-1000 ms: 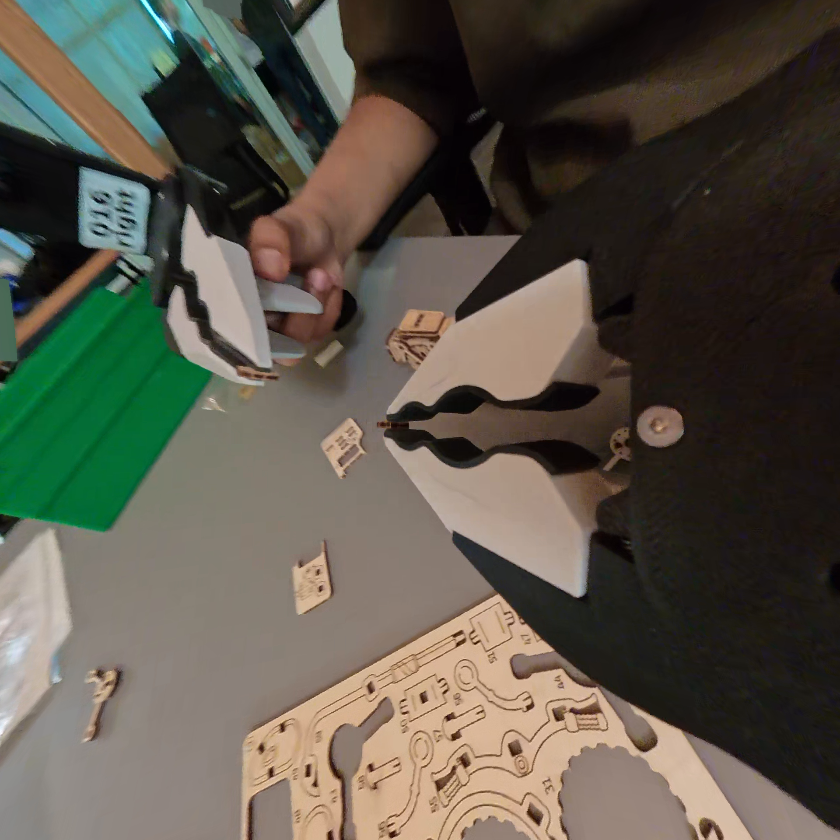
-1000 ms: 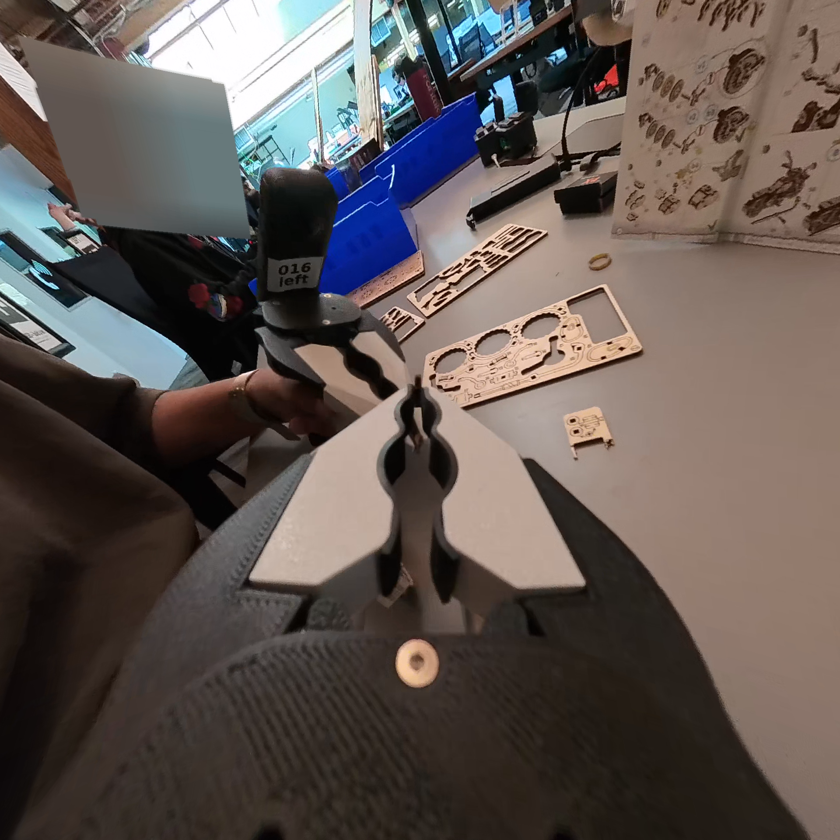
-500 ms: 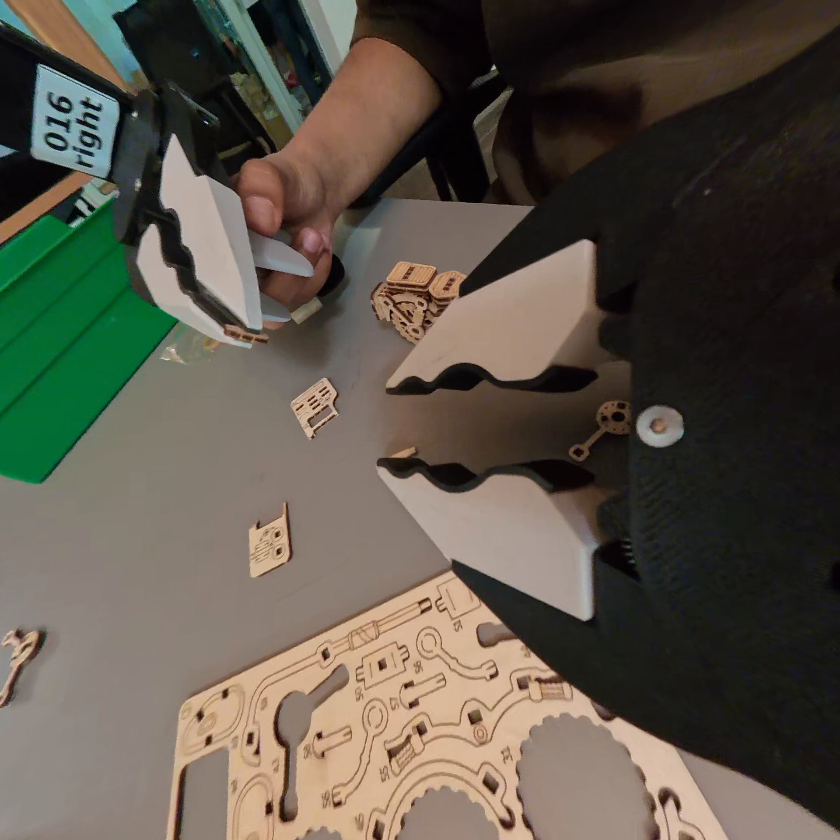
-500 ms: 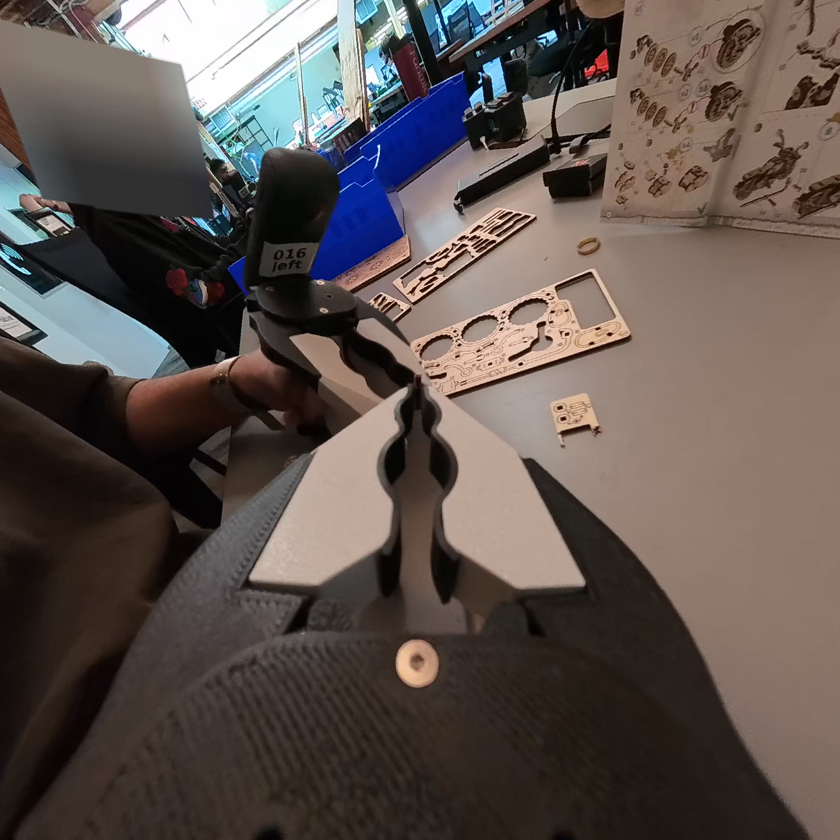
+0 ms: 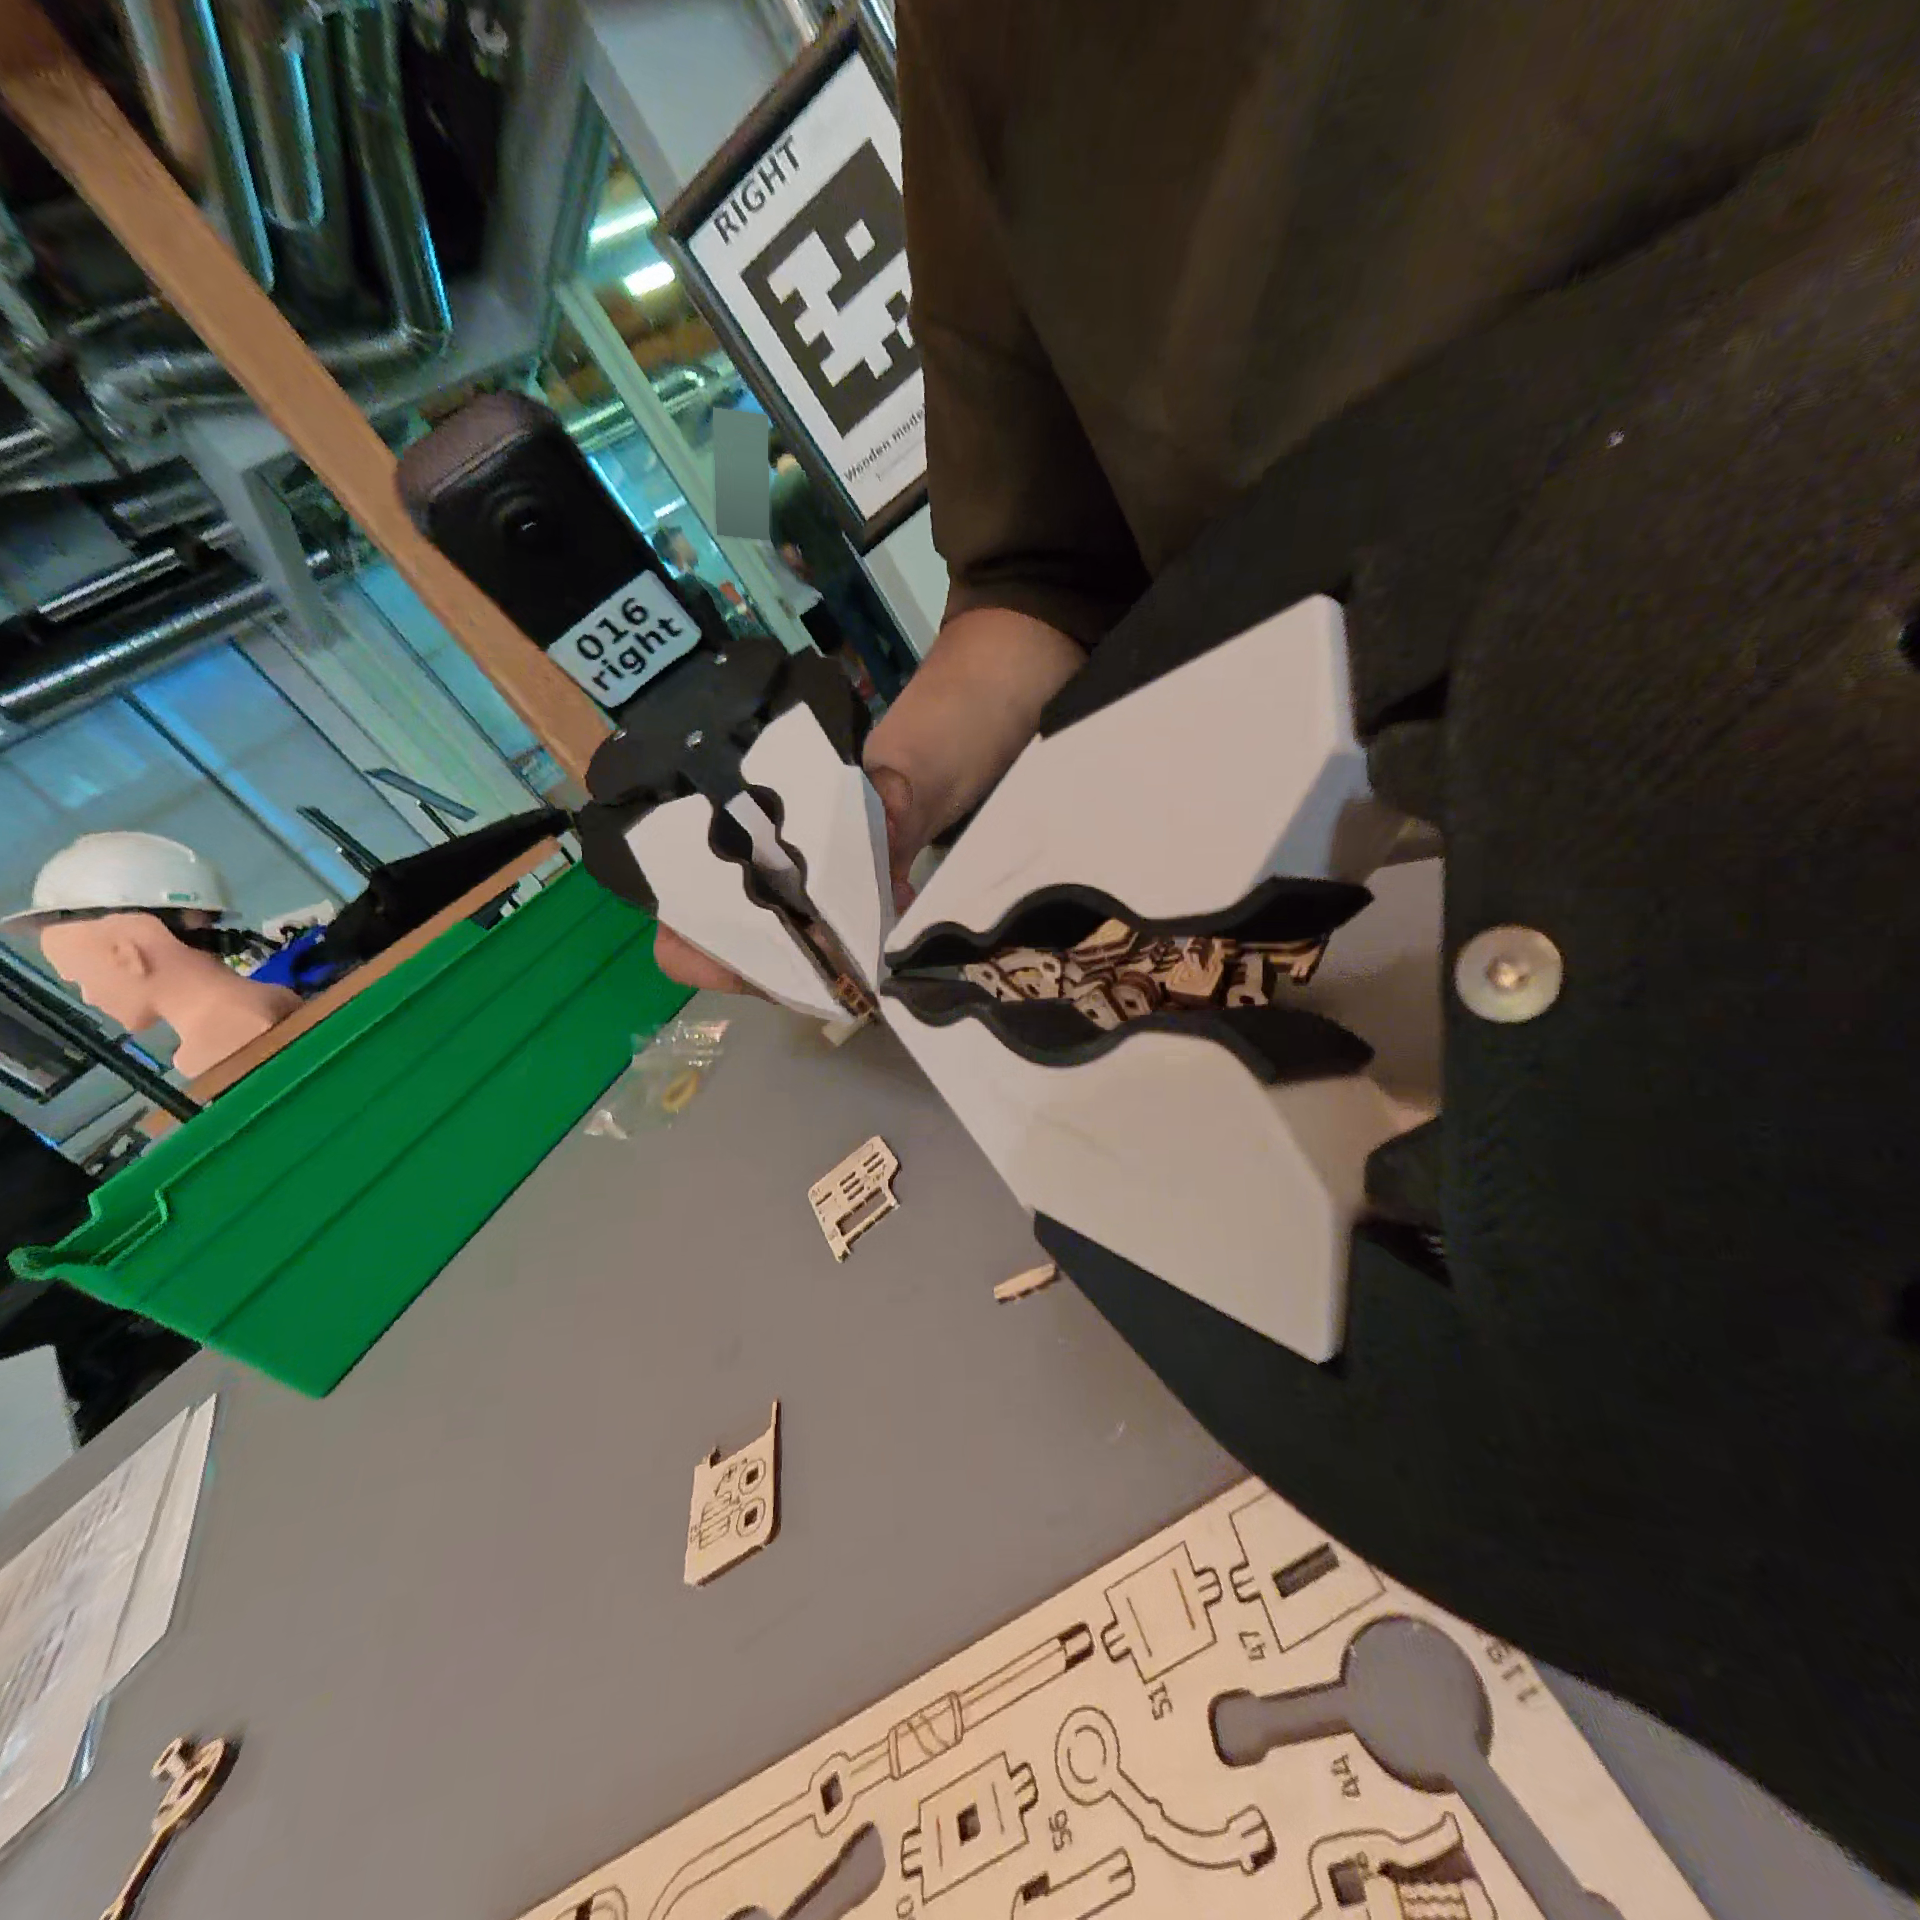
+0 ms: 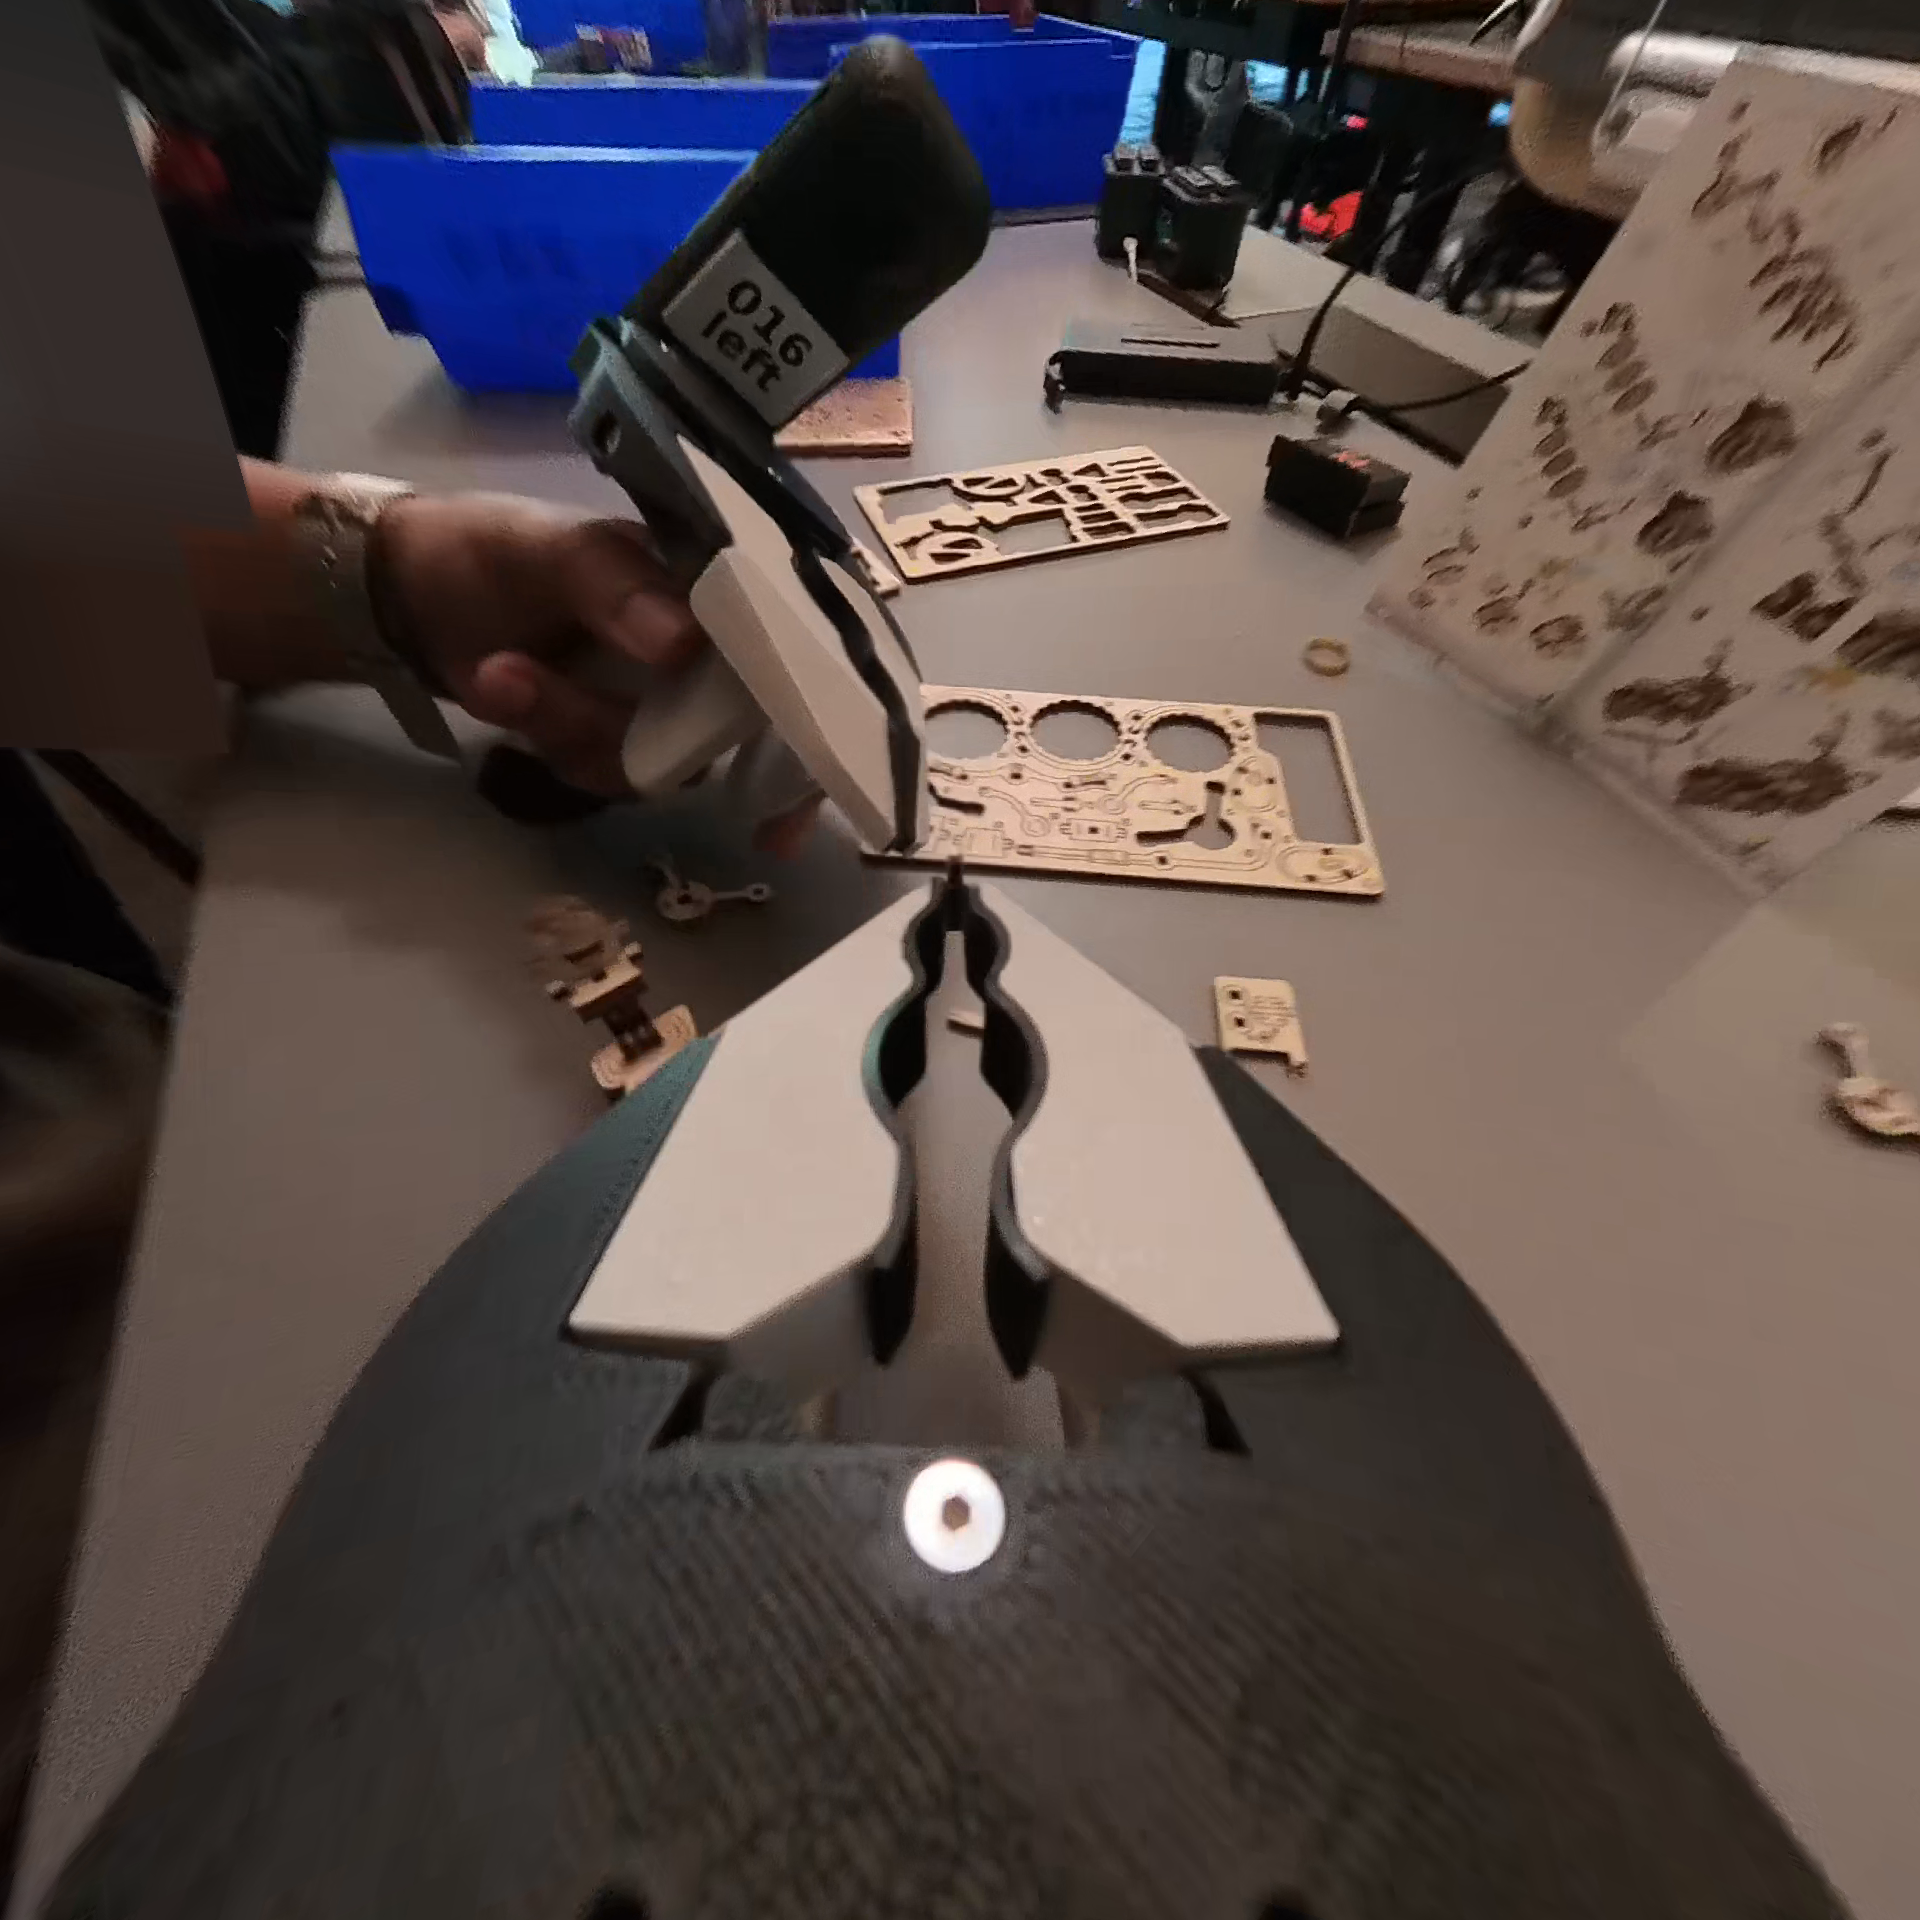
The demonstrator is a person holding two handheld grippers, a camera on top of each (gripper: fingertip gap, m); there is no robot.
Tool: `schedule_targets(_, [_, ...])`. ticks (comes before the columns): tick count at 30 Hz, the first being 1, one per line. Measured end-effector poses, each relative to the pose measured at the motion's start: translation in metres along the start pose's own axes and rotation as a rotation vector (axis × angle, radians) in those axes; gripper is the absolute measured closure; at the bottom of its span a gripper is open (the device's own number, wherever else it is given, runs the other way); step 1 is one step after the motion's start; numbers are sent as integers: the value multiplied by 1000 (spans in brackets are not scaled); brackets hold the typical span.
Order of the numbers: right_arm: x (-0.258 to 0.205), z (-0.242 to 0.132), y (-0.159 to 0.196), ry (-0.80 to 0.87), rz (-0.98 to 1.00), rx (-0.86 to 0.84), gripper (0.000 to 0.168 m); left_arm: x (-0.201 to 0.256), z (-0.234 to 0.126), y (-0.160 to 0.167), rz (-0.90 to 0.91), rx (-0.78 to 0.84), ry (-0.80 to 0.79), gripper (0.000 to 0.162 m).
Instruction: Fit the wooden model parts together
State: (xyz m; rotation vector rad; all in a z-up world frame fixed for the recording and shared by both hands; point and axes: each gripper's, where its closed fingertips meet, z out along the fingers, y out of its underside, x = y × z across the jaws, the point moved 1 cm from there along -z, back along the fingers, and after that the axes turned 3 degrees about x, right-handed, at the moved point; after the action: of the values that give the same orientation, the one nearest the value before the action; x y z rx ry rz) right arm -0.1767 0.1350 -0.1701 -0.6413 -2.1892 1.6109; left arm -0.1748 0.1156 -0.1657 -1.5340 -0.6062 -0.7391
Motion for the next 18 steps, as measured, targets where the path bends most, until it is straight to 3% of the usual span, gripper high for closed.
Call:
schedule_targets(9, [-9, 4, 0, 109, -323, -51, 167, -3, 4, 5, -49, -13, -5, 155])
schedule_targets(18, [-9, 5, 1, 163, -440, -61, 167, -4, 3, 4, -75, -11, -2, 161])
